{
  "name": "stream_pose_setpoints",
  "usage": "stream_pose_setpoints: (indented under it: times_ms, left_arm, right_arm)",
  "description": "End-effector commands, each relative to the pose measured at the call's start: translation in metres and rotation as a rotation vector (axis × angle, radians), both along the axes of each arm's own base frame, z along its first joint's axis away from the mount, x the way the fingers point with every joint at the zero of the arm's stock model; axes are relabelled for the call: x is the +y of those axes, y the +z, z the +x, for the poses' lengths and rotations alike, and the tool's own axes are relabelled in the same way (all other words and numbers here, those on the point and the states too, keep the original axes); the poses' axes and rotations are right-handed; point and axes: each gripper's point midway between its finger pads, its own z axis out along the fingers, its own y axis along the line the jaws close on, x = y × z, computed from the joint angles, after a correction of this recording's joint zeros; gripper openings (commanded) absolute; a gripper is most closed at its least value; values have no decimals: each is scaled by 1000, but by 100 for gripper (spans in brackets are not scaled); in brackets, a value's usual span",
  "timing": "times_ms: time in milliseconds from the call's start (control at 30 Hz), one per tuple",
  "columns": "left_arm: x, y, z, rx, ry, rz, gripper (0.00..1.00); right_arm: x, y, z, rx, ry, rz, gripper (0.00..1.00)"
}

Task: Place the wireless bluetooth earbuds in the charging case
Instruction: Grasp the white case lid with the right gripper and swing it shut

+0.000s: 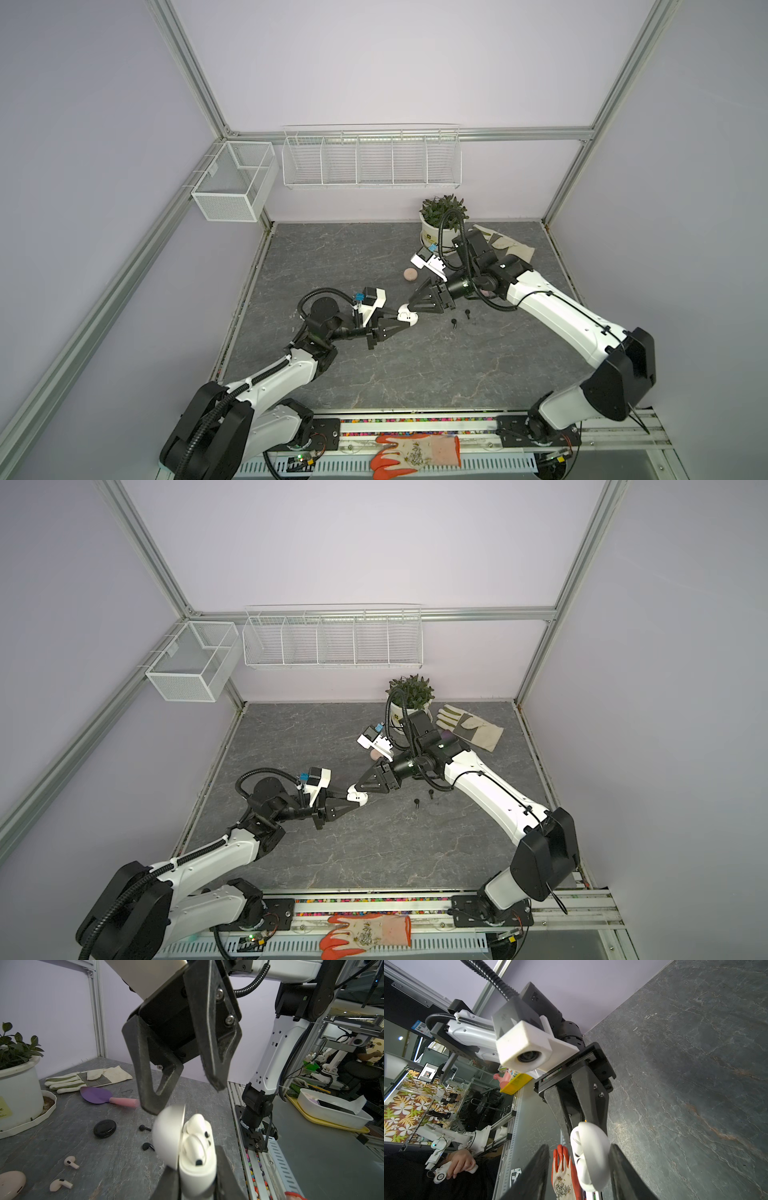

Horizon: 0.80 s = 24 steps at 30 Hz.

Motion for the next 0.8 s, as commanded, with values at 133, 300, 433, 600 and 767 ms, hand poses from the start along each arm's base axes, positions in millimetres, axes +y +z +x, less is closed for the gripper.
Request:
stream_pose_setpoints:
  times_ms: [133, 300, 433, 600, 767]
  left_arm:
    - [1, 21, 12, -64, 74, -28, 0]
    - [2, 21, 15, -64, 94, -26, 0]
    - [3, 19, 17, -62, 116, -23, 0]
    - [4, 21, 18, -64, 128, -24, 0]
    - [4, 24, 18, -50, 126, -36, 0]
  right_arm:
    - [1, 12, -26, 0, 73, 14, 46]
    - [1, 13, -29, -4, 77, 4, 44]
    - [0, 16, -31, -14, 74, -2, 43]
    - [-1, 14, -31, -38, 66, -22, 43]
    - [-7, 9, -23, -155, 53, -94, 43]
